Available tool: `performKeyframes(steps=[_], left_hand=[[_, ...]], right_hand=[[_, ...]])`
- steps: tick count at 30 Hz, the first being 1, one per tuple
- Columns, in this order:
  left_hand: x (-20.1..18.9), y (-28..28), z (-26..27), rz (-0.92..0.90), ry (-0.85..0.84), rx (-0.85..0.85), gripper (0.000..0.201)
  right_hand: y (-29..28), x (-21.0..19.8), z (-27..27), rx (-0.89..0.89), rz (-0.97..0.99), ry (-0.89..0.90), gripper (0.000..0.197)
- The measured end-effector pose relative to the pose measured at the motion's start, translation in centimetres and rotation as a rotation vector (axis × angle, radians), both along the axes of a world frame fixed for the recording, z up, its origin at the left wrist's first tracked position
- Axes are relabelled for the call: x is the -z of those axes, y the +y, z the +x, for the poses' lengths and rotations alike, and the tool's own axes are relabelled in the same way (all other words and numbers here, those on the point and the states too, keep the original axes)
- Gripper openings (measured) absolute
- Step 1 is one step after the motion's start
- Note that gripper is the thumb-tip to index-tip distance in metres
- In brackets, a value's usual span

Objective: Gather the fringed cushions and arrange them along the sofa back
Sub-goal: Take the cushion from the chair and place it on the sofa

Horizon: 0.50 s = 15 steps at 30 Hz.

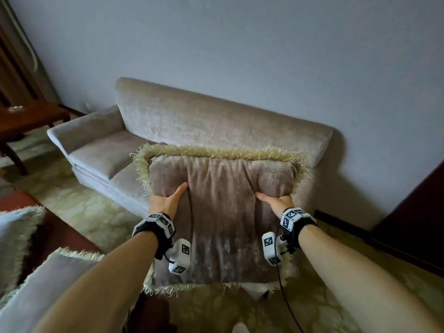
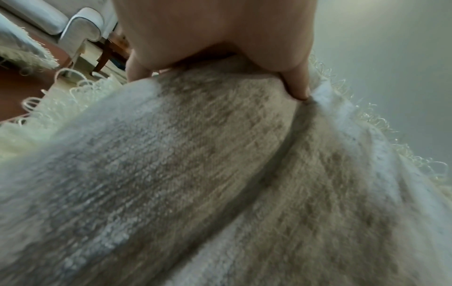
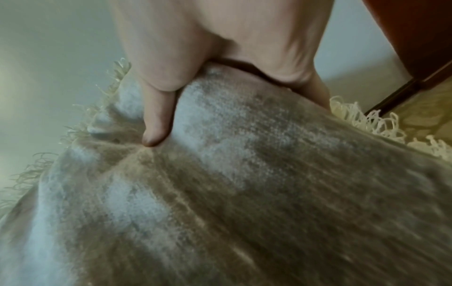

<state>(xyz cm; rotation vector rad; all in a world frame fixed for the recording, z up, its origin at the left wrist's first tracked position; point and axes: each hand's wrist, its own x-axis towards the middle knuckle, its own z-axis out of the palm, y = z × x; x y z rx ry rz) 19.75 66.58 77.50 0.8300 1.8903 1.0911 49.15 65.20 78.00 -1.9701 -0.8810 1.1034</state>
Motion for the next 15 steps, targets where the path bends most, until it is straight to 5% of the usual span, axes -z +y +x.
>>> performKeyframes(steps=[3, 15], left_hand=[[-0.5, 4.9, 2.2, 0.016, -0.013, -0.003, 0.108], [-1.4, 20.8, 6.8, -0.015, 0.009, -0.017, 0.11]], right_hand=[[5.1, -0.3, 2.6, 0.0, 0.019, -0.021, 0.127], [20.9, -3.9, 7.0, 0.01, 0.07, -0.026, 0.105]])
